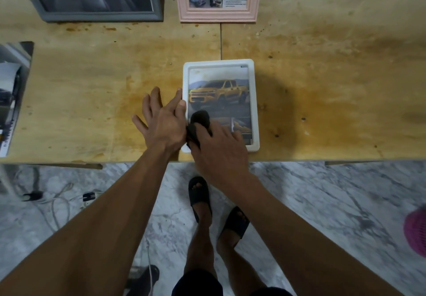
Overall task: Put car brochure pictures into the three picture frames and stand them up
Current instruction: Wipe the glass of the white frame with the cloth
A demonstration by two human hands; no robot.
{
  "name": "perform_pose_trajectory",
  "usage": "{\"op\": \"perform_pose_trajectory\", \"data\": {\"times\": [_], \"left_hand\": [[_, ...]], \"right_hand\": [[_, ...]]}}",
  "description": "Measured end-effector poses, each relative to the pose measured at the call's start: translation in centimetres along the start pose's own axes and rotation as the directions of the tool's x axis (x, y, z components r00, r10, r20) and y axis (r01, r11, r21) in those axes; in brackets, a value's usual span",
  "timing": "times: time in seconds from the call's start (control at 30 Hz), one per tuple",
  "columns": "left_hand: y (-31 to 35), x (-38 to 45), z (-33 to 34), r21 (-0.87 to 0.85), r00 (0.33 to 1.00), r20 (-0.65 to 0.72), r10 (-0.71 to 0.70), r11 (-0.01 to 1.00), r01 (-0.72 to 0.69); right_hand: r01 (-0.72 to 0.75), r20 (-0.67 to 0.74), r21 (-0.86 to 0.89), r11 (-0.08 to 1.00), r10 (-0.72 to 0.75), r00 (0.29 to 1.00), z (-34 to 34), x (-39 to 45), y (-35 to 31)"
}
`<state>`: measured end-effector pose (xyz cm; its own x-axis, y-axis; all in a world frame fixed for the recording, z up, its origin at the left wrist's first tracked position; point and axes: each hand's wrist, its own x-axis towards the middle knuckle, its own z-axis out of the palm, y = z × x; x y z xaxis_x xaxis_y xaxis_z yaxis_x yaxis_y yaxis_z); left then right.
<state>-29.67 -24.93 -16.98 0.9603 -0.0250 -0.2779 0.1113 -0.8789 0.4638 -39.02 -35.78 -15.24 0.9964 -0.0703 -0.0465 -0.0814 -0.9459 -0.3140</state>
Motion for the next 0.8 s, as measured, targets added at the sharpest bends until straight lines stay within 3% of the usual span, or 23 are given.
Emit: {"op": "perform_pose_trajectory", "data": {"times": [0.2,0.43,0.6,0.8], "left_hand": [[1.5,-0.8,1.8,0.053,0.990,-0.114,-0.083,0.995,0.090],[2.0,-1.2,1.8,0.069,0.986,-0.139,-0.091,0.992,0.101],[1.8,-1.3,1.8,0.088,0.985,-0.158,-0.064,0.993,0.079],[1.6,-1.1,1.9,0.071,0.986,-0.154,-0.056,0.995,0.068]], "right_hand": [[0.008,-0.093,-0.075,0.997,-0.015,0.996,-1.3,-1.1,4.3],[0.021,-0.091,-0.177,0.984,-0.038,0.995,-2.8,-1.8,7.9],[0.015,-0.064,-0.135,0.991,-0.024,0.998,-2.6,-1.4,8.2],[-0.031,-0.179,-0.050,0.998,0.022,0.984,-2.4,-0.4,8.5]]}}
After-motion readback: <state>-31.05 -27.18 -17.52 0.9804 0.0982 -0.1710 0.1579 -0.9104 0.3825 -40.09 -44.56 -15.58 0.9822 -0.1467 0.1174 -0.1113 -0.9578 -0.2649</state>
